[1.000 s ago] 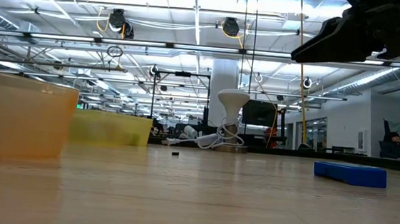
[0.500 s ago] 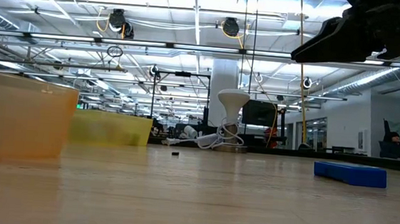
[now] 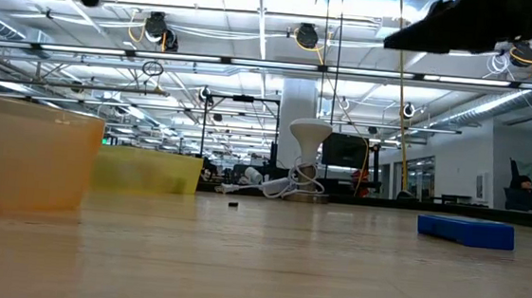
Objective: Pick & Place Office items
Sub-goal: Put the blue digital timer into the orange bin
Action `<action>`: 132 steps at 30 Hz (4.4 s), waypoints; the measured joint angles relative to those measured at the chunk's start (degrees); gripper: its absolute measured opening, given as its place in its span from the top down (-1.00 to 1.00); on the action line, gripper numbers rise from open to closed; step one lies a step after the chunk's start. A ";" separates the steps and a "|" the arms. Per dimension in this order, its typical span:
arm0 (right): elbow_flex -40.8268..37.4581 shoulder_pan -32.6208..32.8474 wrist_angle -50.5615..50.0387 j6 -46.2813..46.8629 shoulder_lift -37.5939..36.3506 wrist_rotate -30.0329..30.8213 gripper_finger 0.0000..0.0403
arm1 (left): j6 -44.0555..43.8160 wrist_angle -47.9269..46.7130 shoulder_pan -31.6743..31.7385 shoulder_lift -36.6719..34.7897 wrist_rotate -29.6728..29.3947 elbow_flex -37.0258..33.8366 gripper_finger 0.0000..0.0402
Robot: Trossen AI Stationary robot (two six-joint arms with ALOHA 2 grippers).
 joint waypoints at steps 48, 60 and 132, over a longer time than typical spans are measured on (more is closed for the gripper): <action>-0.79 5.60 -4.84 25.15 25.00 -15.45 -0.27 | -8.13 -35.98 27.06 41.38 30.35 37.85 0.15; -1.07 4.41 -0.48 13.55 23.09 5.21 -0.42 | -8.10 -35.89 27.06 41.38 30.36 37.83 0.14; -0.93 -8.86 0.41 34.35 30.84 -5.36 0.27 | -9.28 -37.43 27.36 41.34 30.31 37.79 0.32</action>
